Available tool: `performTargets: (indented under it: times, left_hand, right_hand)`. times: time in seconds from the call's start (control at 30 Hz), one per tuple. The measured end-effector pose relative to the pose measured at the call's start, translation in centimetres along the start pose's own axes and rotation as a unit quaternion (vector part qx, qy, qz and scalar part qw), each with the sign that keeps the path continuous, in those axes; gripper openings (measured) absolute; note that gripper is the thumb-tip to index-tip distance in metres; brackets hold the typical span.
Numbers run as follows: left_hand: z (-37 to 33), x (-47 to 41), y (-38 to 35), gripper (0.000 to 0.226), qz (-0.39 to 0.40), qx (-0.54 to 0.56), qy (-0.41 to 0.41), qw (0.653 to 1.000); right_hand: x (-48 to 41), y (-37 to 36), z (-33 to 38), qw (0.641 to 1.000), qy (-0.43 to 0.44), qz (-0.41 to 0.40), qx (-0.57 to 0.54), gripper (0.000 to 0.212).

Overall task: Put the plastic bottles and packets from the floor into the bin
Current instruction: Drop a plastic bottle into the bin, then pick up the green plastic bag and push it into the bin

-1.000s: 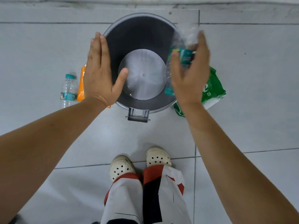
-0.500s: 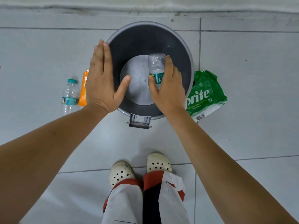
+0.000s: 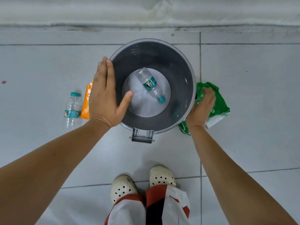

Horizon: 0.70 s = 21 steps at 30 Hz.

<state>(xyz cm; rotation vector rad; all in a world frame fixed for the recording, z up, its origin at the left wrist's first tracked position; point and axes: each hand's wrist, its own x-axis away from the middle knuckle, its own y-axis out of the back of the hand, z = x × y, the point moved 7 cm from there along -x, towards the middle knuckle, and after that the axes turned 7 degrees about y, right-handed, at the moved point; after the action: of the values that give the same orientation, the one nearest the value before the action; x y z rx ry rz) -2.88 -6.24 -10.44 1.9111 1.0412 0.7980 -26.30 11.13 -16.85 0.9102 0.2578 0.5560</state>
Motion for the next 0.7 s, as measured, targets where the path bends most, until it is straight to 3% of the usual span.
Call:
performTargets:
  times: [0.17,0.33,0.5,0.7]
  left_hand:
    - [0.2,0.0,-0.2,0.087,0.002,-0.007,0.006,1.0]
    - [0.3,0.0,-0.3,0.086,0.002,-0.007,0.006,1.0]
    - [0.3,0.0,-0.3,0.088,0.003,-0.018,0.017,1.0]
    - [0.1,0.0,-0.2,0.093,0.015,-0.01,0.023,1.0]
  right_hand:
    - [2.2,-4.8,-4.6,0.957,-0.065,0.247,0.134,0.09]
    - [3.6,-6.1,-5.7,0.915,-0.046,0.349,0.196,0.101]
    - [4.5,-7.2,-5.9,0.89,-0.041,0.416,0.183,0.086]
    - [3.6,-6.7,-5.2,0.917,-0.051,0.371,0.137,0.048]
